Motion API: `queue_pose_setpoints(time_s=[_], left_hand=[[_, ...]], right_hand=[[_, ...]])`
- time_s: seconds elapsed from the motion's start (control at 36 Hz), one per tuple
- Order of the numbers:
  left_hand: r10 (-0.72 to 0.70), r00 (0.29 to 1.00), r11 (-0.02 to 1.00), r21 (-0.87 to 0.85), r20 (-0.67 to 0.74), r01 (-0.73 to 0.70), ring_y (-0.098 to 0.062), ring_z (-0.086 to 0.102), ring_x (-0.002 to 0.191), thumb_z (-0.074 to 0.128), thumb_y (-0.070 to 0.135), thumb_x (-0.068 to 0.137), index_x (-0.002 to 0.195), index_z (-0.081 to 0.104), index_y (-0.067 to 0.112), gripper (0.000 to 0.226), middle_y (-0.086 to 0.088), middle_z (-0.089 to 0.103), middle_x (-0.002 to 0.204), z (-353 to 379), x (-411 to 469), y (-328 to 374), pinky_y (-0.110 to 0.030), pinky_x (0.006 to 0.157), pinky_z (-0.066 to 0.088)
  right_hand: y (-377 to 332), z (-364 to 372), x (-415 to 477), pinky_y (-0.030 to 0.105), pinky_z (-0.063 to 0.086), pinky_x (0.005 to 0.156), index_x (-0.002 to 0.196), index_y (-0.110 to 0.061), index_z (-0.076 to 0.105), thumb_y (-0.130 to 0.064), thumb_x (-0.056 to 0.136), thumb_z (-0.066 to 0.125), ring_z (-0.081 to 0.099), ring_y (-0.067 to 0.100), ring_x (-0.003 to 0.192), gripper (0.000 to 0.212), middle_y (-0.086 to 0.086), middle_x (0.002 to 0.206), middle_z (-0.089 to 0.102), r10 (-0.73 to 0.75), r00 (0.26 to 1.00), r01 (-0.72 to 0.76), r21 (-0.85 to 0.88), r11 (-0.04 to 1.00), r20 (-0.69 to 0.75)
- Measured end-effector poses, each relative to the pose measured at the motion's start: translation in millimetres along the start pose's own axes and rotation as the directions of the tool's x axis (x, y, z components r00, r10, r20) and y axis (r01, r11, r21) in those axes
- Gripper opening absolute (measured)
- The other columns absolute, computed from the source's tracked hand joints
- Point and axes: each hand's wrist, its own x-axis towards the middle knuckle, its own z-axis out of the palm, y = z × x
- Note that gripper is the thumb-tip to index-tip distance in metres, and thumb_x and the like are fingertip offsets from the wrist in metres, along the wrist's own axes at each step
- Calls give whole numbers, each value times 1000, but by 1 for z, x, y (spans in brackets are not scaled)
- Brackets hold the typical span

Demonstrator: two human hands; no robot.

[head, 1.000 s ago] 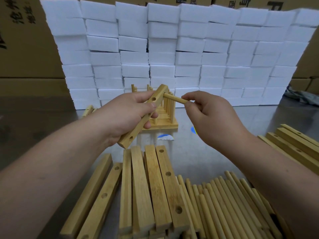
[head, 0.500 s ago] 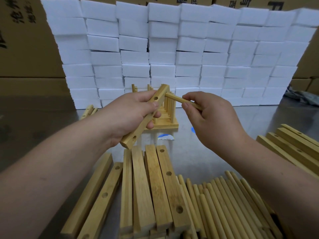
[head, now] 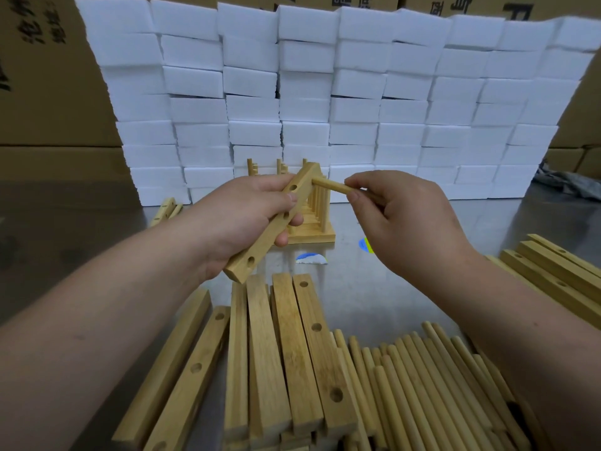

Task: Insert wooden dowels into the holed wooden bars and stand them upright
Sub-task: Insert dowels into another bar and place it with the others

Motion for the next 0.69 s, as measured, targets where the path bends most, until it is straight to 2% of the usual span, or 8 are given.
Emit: queue_pose_setpoints(time_s=[0.11,0.22,0.31,0.39,0.53,0.61,0.69], left_hand=[[-7,1000,1000,28,-16,8,-6,52,45,45,17,95,111,58,38,29,6,63,66,0,1,-1,-15,45,42],[23,1000,993,114,-18,-21,-5,51,47,44,21,95,106,56,46,30,10,62,65,0,1,0,-22,53,42],[51,998,987,157,-20,-47,-4,51,46,45,23,95,90,57,51,31,12,62,64,0,-1,1,-23,55,42],[82,996,972,221,-24,-74,-1,52,47,47,29,94,83,57,55,30,14,63,66,1,-2,2,-24,58,42],[124,992,942,312,5,-120,1,51,47,47,30,94,88,59,52,25,16,61,68,3,-4,1,-26,64,44],[149,989,935,324,4,-142,1,51,48,48,30,93,88,57,56,27,19,61,66,3,-4,1,-26,64,44],[159,987,929,336,18,-156,1,51,48,48,29,93,93,55,56,28,19,60,67,3,-4,1,-26,64,44]], right_hand=[[0,-1,0,21,30,51,90,-16,64,-25,93,46,46,19,63,21,-2,57,50,13,998,-9,-65,998,63],[2,-3,2,24,33,52,93,-17,64,-24,94,44,49,24,66,22,1,61,52,-4,997,13,-111,994,80],[2,-5,3,30,33,53,92,-16,63,-25,93,42,47,24,67,23,1,65,51,-47,997,54,-131,990,54],[2,-6,3,31,32,53,91,-16,63,-27,92,45,46,23,67,21,0,65,49,-73,996,80,-140,987,50],[3,-3,1,27,25,49,85,-16,58,-29,92,46,42,22,63,19,-4,60,38,-93,994,104,-202,974,61],[3,-3,0,21,24,49,76,-20,52,-26,92,48,41,21,60,18,-4,59,41,-96,995,98,-176,980,19],[5,-2,-1,21,25,48,79,-19,58,-26,92,49,41,19,60,17,-3,59,44,-87,996,87,-142,986,10]])
